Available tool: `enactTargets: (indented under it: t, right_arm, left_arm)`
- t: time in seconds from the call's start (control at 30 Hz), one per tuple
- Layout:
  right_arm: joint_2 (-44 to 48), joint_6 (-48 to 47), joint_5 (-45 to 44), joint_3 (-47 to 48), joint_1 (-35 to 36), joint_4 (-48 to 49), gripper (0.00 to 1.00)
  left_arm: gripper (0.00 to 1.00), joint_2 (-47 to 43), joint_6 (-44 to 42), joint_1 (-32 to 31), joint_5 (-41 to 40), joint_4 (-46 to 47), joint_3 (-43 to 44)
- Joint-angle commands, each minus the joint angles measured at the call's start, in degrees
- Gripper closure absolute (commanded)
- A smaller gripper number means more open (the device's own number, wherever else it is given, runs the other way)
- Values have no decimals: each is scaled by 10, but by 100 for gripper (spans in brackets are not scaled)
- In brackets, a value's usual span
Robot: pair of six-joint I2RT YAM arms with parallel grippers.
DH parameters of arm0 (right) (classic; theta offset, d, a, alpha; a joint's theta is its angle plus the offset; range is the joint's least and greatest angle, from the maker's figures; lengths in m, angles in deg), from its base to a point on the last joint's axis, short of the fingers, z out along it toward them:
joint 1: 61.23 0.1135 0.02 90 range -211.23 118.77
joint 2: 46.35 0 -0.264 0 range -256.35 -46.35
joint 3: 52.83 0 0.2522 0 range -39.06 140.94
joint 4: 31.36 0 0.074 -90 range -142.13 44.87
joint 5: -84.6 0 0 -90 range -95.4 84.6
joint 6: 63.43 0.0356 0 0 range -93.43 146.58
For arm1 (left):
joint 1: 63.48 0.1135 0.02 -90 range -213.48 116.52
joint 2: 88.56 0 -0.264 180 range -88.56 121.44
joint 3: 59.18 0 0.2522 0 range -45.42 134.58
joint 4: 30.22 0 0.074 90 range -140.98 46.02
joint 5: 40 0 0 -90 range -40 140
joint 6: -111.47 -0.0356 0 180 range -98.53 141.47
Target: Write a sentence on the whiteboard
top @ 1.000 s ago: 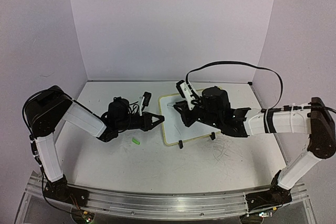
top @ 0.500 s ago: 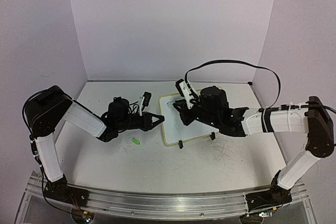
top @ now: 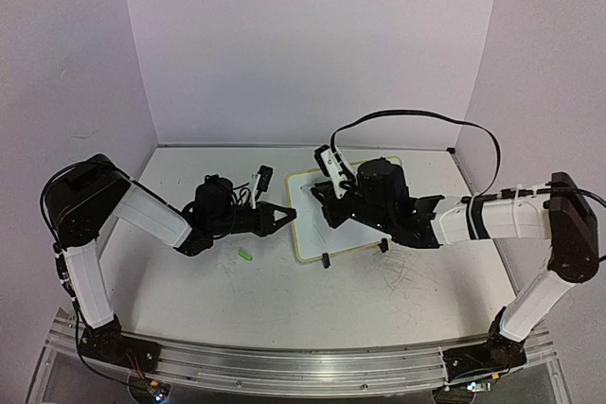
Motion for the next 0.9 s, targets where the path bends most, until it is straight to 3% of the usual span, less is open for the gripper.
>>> enactTargets:
  t: [0.0, 0.87]
  right_arm:
    - [-9, -1, -14, 26, 3, 21, 100]
    - [-25, 5, 6, 24, 16, 17, 100]
  left_arm:
    - [100, -2, 6, -1, 4, 9, 12]
    - [100, -5, 3, -1, 0, 9, 11]
